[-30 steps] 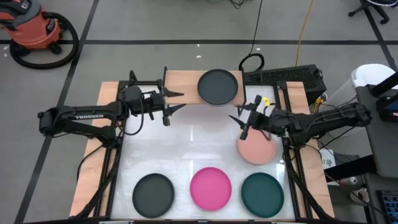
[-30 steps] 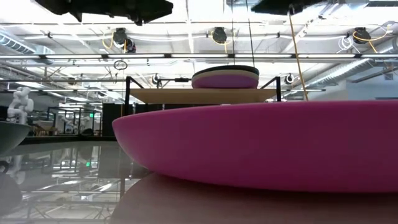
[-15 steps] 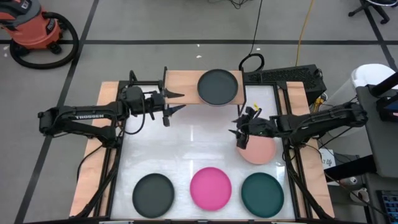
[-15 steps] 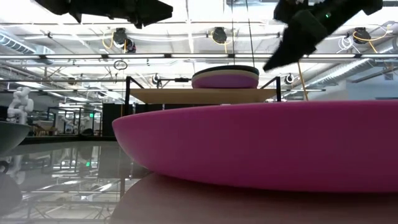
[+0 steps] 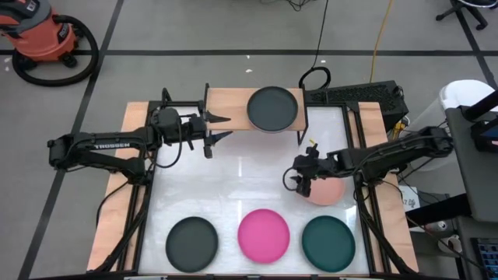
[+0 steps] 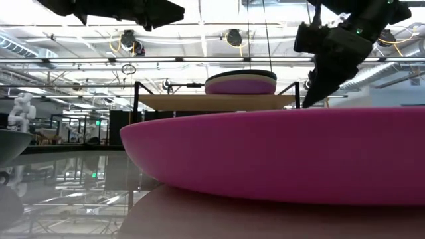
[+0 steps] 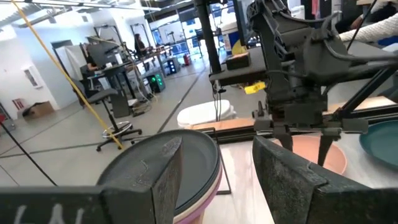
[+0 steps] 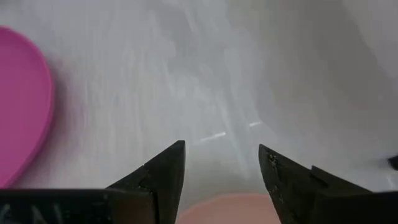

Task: Place and stack plates onto a shelf
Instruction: Put the light orange plate on the shelf

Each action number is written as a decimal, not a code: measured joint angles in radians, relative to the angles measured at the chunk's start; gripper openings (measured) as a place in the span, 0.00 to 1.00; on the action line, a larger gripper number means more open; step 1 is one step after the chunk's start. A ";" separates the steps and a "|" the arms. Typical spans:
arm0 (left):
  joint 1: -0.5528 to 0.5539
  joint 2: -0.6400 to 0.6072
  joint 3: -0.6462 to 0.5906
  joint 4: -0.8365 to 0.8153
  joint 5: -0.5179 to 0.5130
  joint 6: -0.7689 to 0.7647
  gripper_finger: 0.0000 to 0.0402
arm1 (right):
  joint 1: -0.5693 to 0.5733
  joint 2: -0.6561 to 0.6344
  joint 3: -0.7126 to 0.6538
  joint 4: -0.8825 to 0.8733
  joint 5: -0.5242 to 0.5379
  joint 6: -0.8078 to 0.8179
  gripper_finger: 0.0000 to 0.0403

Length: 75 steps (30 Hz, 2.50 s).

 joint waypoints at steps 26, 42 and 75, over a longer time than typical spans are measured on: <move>0.000 0.000 0.000 -0.028 0.000 -0.022 0.50 | 0.155 0.047 -0.001 -0.128 0.001 0.277 0.46; 0.000 0.000 0.000 -0.030 0.000 -0.043 0.50 | 0.268 -0.007 0.091 -0.363 0.048 0.469 0.36; 0.000 0.000 0.000 -0.047 0.000 -0.045 0.50 | 0.284 0.176 -0.078 -0.097 0.002 0.512 0.37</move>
